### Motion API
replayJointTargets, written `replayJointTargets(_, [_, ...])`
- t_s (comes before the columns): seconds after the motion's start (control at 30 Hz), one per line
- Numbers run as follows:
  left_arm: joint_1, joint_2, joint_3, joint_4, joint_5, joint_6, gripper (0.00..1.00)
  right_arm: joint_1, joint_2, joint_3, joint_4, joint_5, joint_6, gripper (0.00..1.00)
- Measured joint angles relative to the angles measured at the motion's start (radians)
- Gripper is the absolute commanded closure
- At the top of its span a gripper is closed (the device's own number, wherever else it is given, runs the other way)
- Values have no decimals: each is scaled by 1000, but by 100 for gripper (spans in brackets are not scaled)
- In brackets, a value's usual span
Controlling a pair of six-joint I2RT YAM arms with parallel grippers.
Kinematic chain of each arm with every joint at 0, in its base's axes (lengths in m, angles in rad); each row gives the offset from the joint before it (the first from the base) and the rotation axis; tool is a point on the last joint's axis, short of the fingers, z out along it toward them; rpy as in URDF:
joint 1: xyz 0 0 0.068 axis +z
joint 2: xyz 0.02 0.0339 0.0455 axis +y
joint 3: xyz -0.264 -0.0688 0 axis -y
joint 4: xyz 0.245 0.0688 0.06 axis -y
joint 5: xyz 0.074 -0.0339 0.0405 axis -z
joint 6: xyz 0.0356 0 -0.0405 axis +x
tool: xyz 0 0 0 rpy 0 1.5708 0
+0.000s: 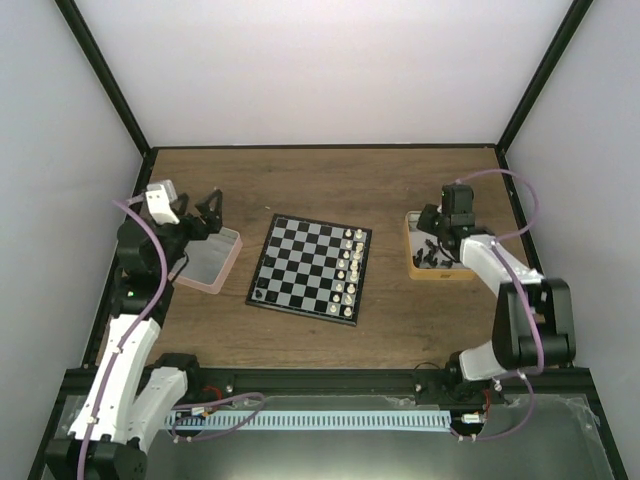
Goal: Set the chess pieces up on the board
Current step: Pick up the chess piece from the storage box, then place the chess piece on the chessboard.
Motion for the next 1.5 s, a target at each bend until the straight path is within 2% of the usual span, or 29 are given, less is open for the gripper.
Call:
replayJointTargets(0.17, [-18, 121, 0, 43, 139, -40, 2, 76, -161, -79, 94, -158, 4, 87])
replayJointTargets(0.33, [-126, 242, 8, 82, 273, -122, 2, 171, -258, -161, 204, -378, -17, 87])
replayJointTargets(0.53, [-265, 300, 8, 193, 433, -255, 3, 263, -299, -204, 370, -679, -34, 87])
replayJointTargets(0.73, [-305, 344, 13, 205, 519, -387, 13, 366, -302, -223, 482, -884, -59, 87])
replayJointTargets(0.97, [-369, 435, 26, 205, 620, -477, 33, 468, -261, -208, 494, -967, -117, 86])
replayJointTargets(1.07, [-385, 451, 26, 195, 651, -488, 36, 480, -233, -190, 487, -977, -136, 86])
replayJointTargets(1.33, [-428, 487, 27, 191, 711, -486, 53, 486, -211, -188, 481, -998, -164, 86])
replayJointTargets(1.5, [-434, 509, 30, 169, 710, -477, 71, 488, -192, -179, 467, -1004, -173, 86])
